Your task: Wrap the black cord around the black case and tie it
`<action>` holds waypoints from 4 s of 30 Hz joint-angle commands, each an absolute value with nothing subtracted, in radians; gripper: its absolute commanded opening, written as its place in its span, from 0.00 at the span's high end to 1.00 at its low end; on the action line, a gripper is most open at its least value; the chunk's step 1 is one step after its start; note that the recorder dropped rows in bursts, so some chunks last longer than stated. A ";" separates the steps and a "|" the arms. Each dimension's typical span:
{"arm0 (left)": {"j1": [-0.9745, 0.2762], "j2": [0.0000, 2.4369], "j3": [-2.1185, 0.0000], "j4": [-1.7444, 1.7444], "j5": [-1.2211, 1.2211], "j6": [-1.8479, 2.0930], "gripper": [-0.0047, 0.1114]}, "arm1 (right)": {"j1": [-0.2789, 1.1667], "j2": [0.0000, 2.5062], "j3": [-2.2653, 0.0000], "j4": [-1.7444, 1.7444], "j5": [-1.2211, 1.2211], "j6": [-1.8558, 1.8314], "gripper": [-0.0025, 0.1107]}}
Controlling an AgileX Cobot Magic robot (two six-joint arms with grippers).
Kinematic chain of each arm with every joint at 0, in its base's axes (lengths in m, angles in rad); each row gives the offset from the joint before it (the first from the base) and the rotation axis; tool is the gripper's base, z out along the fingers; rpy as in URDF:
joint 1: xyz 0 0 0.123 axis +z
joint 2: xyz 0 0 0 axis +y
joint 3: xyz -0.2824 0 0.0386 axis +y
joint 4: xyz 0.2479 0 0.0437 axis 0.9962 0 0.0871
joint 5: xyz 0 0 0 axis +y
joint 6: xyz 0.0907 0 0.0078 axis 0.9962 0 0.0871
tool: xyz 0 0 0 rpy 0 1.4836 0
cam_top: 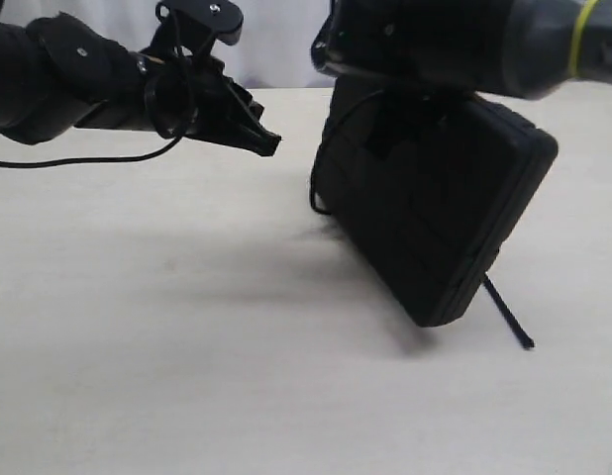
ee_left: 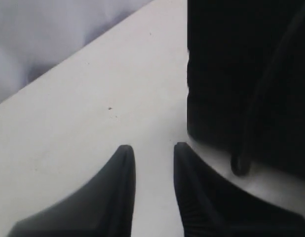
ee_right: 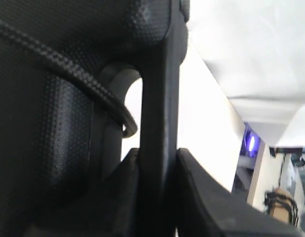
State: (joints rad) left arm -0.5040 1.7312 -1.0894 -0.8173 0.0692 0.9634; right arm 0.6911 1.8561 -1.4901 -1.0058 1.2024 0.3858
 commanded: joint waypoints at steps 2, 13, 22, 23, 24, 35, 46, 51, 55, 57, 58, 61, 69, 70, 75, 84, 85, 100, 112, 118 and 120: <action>-0.472 1.642 -1.012 -0.831 -0.021 0.934 0.73 | 0.783 1.923 -1.488 -1.115 1.221 0.412 0.94; -0.407 1.444 -0.750 -0.625 -0.443 0.602 0.73 | 0.995 1.944 -1.418 -1.238 1.221 0.502 0.94; -0.405 1.325 -0.639 -0.402 -0.535 0.363 0.73 | 1.145 1.963 -1.389 -1.038 1.221 0.524 0.94; -0.405 1.318 -0.633 -0.402 -0.535 0.363 0.73 | 1.157 1.972 -1.377 -1.038 1.218 0.528 0.94; -0.405 1.311 -0.629 -0.402 -0.535 0.363 0.73 | 1.169 1.981 -1.364 -1.036 1.211 0.537 0.94; -0.405 1.306 -0.619 -0.402 -0.523 0.365 0.73 | 1.211 1.997 -1.332 -0.870 1.091 0.503 0.52; -0.405 1.306 -0.619 -0.402 -0.489 0.365 0.73 | 1.102 1.976 -1.364 -0.646 0.996 0.400 0.39; -0.405 1.306 -0.619 -0.400 -0.474 0.365 0.73 | 1.020 1.880 -1.405 -0.516 0.963 0.295 0.39; -0.405 1.306 -0.619 -0.367 -0.441 0.365 0.73 | 0.965 1.749 -1.432 -0.504 0.972 0.273 0.39; -0.405 1.306 -0.621 -0.322 -0.332 0.365 0.73 | 0.840 1.655 -1.432 -0.442 0.958 0.271 0.39; -0.405 1.308 -0.625 -0.298 -0.293 0.363 0.73 | 0.783 1.639 -1.432 -0.420 0.950 0.265 0.39; -0.405 1.316 -0.673 -0.264 -0.094 0.359 0.73 | 0.597 1.601 -1.430 -0.333 0.929 0.220 0.39; -0.476 1.558 -0.907 -0.464 0.281 0.637 0.73 | 0.029 1.718 -1.357 0.059 0.892 -0.147 0.39; -0.508 1.610 -0.932 -0.586 0.259 0.787 0.73 | 0.024 1.776 -1.342 0.060 0.868 -0.179 0.39; -0.560 1.797 -1.072 -0.858 0.220 0.939 0.73 | 0.024 1.996 -1.349 0.051 0.826 -0.203 0.39; -0.574 1.993 -1.273 -0.858 0.461 1.006 0.73 | 0.038 2.076 -1.379 0.106 0.808 -0.403 0.41; -0.579 1.995 -1.272 -0.858 0.465 1.030 0.73 | 0.038 2.080 -1.383 0.118 0.808 -0.412 0.41; -0.594 2.050 -1.272 -0.757 0.518 1.071 0.73 | 0.109 2.145 -1.384 0.104 0.834 -0.549 0.41; -0.594 2.050 -1.272 -0.757 0.552 1.069 0.73 | 0.164 2.210 -1.384 -0.199 0.863 -0.374 0.94; -0.594 2.044 -1.271 -0.564 0.758 1.056 0.73 | 0.164 2.197 -1.384 -0.457 0.864 -0.089 0.94; -0.594 2.044 -1.271 -0.496 0.792 1.002 0.73 | 0.164 2.193 -1.384 -0.542 0.889 0.028 0.94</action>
State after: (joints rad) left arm -0.5853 2.0273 -1.2873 -0.6434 0.6511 1.0534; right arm 0.1724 2.1647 -1.4022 -0.4101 0.8629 -0.1306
